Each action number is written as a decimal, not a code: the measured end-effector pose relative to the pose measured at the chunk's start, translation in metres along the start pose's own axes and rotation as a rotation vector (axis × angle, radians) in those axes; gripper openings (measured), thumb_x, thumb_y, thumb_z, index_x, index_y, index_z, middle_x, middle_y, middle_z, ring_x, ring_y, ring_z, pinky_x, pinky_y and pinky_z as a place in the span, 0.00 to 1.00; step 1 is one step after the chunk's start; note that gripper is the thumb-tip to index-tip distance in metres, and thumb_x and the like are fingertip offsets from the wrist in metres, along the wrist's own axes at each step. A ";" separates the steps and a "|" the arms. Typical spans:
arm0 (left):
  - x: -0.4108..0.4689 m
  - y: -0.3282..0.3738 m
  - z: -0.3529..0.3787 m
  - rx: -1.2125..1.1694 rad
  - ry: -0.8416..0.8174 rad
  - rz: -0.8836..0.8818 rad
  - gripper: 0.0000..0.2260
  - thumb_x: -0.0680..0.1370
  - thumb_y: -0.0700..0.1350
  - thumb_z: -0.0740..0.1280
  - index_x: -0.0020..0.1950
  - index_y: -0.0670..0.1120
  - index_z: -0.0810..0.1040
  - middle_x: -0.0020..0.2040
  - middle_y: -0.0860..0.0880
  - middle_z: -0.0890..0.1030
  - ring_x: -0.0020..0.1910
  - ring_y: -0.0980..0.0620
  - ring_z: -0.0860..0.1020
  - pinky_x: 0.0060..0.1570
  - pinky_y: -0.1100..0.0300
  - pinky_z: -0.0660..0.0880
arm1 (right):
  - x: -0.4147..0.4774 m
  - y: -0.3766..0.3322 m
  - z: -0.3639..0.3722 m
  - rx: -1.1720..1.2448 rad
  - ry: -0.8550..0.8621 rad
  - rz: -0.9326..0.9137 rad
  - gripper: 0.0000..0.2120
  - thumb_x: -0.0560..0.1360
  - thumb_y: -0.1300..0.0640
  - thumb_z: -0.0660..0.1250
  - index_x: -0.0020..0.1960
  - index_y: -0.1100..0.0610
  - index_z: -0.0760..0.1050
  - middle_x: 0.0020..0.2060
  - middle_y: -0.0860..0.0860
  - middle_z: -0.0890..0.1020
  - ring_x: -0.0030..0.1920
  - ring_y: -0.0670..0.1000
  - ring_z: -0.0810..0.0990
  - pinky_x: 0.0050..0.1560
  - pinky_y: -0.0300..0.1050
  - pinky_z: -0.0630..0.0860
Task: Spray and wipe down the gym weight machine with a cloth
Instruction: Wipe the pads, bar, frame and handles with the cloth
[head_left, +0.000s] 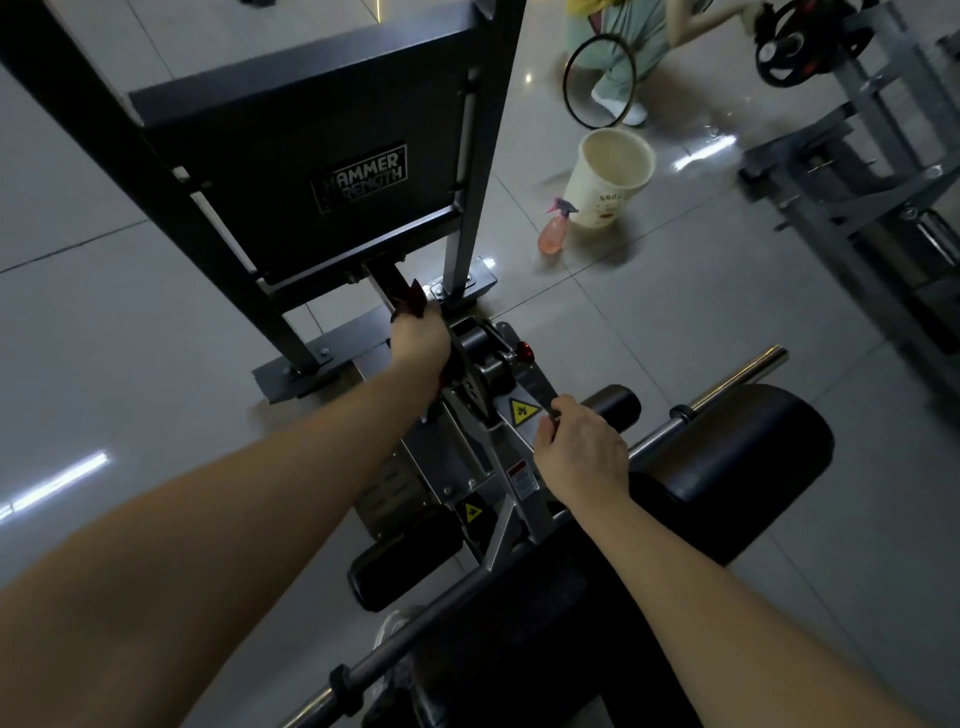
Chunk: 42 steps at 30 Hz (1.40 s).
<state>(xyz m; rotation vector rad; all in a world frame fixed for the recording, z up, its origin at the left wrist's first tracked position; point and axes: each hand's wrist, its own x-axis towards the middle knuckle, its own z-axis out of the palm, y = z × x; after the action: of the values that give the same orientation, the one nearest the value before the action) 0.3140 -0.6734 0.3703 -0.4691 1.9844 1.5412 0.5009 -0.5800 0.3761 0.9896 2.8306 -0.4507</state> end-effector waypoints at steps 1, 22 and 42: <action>-0.017 -0.009 0.003 0.013 -0.023 0.041 0.18 0.86 0.51 0.59 0.74 0.45 0.69 0.52 0.46 0.79 0.48 0.48 0.79 0.53 0.49 0.78 | 0.000 0.000 0.000 -0.001 -0.004 0.002 0.14 0.83 0.50 0.59 0.64 0.56 0.73 0.48 0.52 0.81 0.47 0.54 0.81 0.43 0.46 0.71; -0.027 -0.054 0.002 1.575 -0.166 1.245 0.15 0.81 0.51 0.62 0.61 0.41 0.76 0.55 0.43 0.80 0.54 0.43 0.78 0.64 0.48 0.70 | 0.000 -0.003 -0.004 -0.027 -0.007 -0.016 0.10 0.82 0.50 0.59 0.53 0.54 0.75 0.42 0.51 0.80 0.40 0.54 0.81 0.38 0.47 0.74; -0.016 -0.023 0.066 1.442 -0.149 0.907 0.12 0.83 0.48 0.63 0.61 0.41 0.76 0.57 0.42 0.80 0.53 0.43 0.81 0.40 0.54 0.69 | 0.001 -0.004 -0.004 -0.032 -0.034 -0.005 0.09 0.82 0.51 0.57 0.51 0.55 0.73 0.40 0.51 0.78 0.39 0.52 0.80 0.41 0.49 0.79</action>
<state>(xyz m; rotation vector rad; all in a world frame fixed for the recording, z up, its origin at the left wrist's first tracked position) 0.3551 -0.6171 0.3520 1.1802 2.6499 0.0963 0.4976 -0.5814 0.3808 0.9595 2.8018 -0.4177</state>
